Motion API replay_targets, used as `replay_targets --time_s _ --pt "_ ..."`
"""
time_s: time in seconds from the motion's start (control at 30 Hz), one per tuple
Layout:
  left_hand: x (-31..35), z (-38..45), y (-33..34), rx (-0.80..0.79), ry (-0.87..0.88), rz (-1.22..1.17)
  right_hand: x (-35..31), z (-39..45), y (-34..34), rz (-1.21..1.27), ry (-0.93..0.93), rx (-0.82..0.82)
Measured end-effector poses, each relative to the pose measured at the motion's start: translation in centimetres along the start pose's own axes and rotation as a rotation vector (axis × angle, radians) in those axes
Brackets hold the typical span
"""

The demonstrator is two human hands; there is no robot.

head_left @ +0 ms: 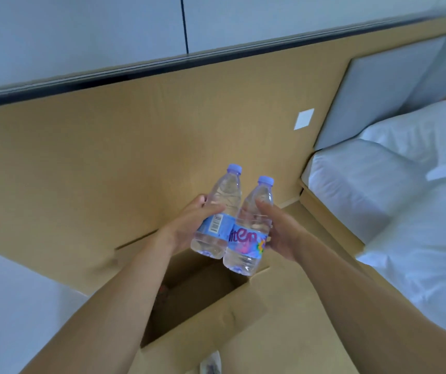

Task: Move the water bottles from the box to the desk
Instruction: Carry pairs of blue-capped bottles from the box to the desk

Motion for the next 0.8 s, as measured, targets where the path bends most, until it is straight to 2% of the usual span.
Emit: replay_targets --time_s 0.27,0.53,0.8 --pt "-1.2 -1.6 17.3 -0.203 0.076 0.033 6.0 -9.8 -13.1 0.113 -0.035 0.093" --pt "-0.8 -1.5 33.0 -0.462 0.106 0.086 9.7 -18.8 -25.3 0.290 -0.070 0.340" --pt "-3.5 -1.0 46.9 -0.770 -0.101 -0.008 13.1 -26.8 -34.7 0.392 -0.089 0.573"
Point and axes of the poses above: each hand's wrist, its own z-axis towards the middle knuckle, its own y-axis out of the palm, x = y × z, the point moved 10 cm from there along z, towards the middle knuckle, and after that the axes turned 15 degrees about y, right-handed, at the moved point
